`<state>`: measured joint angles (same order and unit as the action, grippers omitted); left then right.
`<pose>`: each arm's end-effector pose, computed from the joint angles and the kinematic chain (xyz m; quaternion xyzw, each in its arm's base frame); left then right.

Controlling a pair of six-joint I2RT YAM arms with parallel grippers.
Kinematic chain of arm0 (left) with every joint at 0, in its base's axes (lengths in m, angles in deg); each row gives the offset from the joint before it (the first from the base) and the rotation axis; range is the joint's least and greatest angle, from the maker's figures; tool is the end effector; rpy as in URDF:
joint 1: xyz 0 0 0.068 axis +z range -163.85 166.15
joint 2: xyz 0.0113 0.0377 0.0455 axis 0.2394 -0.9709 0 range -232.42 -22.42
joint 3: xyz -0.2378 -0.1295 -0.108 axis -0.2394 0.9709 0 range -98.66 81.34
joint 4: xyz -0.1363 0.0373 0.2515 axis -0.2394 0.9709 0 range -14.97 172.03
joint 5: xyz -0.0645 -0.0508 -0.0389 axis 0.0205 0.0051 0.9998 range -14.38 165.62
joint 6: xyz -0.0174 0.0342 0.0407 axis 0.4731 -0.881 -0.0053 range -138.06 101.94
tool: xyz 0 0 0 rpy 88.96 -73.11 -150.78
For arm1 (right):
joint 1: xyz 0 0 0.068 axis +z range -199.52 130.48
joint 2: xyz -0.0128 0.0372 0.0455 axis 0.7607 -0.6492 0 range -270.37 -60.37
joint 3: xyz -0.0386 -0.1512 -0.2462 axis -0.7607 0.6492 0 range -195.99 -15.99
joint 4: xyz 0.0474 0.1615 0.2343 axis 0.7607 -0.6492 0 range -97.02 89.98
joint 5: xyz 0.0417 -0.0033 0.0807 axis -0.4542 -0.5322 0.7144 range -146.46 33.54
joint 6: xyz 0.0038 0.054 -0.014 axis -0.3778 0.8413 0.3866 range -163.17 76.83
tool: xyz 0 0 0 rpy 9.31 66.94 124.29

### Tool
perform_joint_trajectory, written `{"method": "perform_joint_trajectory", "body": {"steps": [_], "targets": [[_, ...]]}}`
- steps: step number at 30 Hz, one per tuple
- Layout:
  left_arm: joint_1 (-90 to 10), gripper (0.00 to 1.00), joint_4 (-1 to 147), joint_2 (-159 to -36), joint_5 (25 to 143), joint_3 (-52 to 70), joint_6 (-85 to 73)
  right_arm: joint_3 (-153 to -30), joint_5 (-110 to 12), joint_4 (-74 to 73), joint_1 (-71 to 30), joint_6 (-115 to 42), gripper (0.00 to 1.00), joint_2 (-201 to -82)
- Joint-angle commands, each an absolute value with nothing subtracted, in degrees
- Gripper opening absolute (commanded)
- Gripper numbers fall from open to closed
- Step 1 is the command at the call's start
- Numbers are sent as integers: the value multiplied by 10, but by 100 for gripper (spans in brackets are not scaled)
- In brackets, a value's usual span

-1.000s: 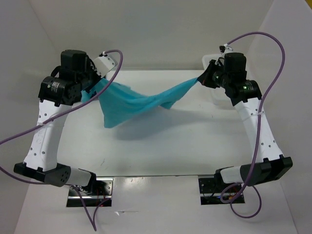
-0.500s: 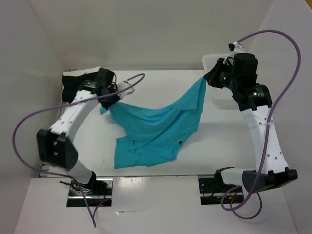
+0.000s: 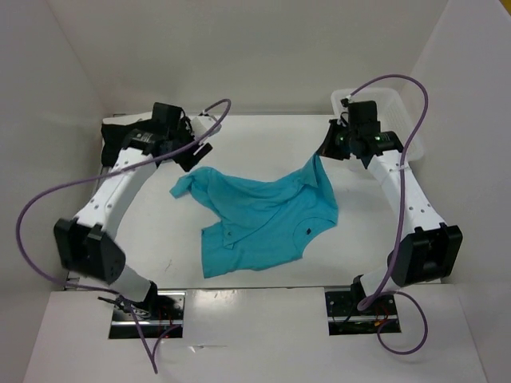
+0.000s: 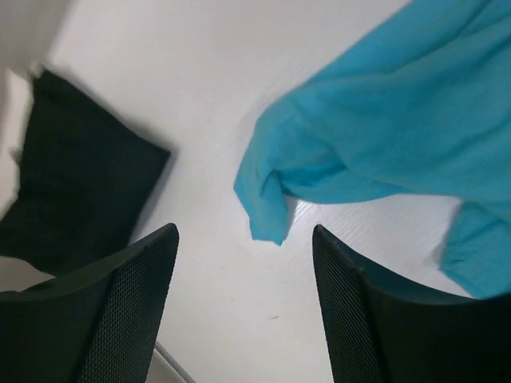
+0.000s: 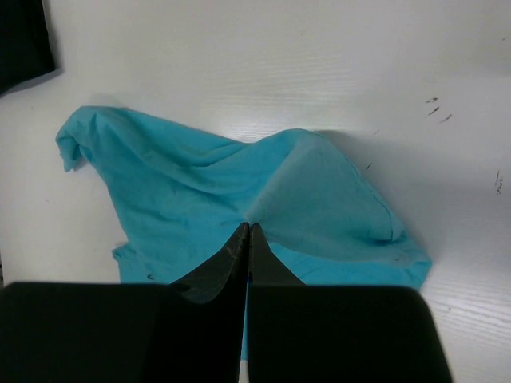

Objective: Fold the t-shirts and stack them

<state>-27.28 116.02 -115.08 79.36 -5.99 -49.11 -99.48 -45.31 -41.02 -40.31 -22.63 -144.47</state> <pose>0.3776 -0.0927 0.3495 0.3624 0.8541 0.0270 0.3721 0.3431 0.0632 0.3781 0.0499 0.9073 0.1904 0.3715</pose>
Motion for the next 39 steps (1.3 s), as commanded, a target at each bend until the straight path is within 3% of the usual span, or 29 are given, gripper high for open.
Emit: {"method": "perform_joint_trajectory", "body": {"steps": [1,5,10,23,30,34,35,37,39], "targets": [[-322,75,1197,-1065,898,-28,-499,-979,-446,-367,-406,-224,0,-1418],[-401,72,1239,-1088,947,108,-481,-964,-446,-361,-406,-224,0,-1406],[-460,71,1202,-1130,958,174,-432,-954,-446,-361,-406,-214,0,-1394],[-501,71,1162,-1225,958,169,-384,-921,-457,-361,-406,-208,0,-1353],[-521,69,1135,-1251,899,151,-361,-926,-457,-373,-406,-208,0,-1347],[-521,38,1130,-1251,877,145,-355,-920,-457,-378,-406,-208,0,-1342],[-521,25,1130,-1251,869,145,-355,-920,-457,-378,-406,-208,0,-1342],[-521,17,1130,-1251,860,145,-355,-915,-457,-378,-406,-208,0,-1342],[-521,16,1130,-1233,850,140,-355,-915,-457,-378,-406,-208,0,-1342]]}}
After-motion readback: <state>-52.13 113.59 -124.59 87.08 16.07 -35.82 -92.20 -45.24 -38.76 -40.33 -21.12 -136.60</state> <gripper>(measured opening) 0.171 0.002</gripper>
